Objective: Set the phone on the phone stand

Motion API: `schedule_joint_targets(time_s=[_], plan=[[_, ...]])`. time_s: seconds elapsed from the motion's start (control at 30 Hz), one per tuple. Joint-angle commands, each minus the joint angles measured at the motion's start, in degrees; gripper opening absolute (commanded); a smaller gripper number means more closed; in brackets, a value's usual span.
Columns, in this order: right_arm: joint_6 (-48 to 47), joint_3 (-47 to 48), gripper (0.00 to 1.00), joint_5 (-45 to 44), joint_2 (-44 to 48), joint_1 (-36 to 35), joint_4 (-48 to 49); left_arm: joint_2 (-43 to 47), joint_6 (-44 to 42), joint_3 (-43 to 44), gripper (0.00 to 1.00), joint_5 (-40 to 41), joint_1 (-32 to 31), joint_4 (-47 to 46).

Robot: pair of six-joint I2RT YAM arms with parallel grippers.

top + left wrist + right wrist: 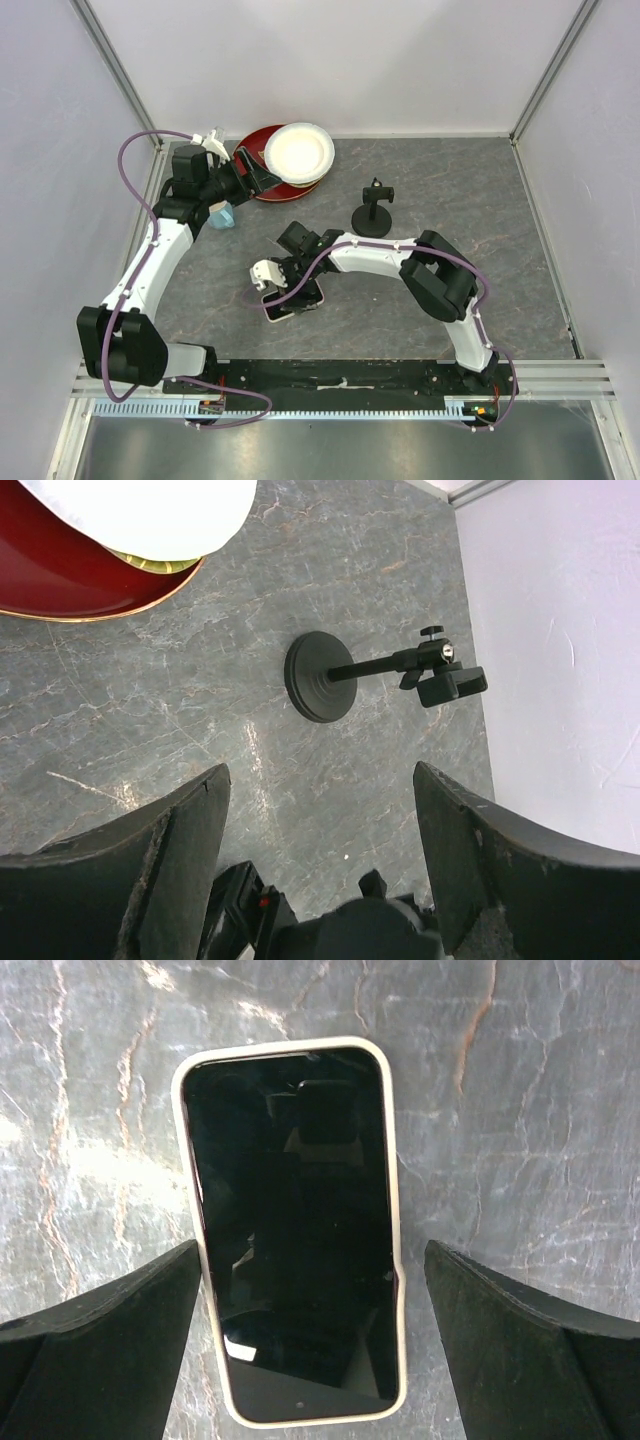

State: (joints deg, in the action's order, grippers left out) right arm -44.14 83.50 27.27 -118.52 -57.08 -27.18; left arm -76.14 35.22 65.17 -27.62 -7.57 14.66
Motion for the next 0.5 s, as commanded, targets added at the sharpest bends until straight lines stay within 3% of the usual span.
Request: schedule_joint_targets(time_s=[0.0,0.33,0.47], plan=[[-2.4,3.9,0.98,3.3,-2.2,1.5,-4.7,-0.2,2.0,-0.2,0.80,-2.5,0.5,-2.9],[1.6,4.4,0.98,2.0,-5.7,1.4,-8.9,-0.6,2.5,-0.5,0.79,-3.7,0.8,-3.5],[5.2,5.1,0.91,-4.8,-6.5,0.3,-11.8,-0.7,2.6,-0.6,0.79,-3.7,0.8,-3.6]])
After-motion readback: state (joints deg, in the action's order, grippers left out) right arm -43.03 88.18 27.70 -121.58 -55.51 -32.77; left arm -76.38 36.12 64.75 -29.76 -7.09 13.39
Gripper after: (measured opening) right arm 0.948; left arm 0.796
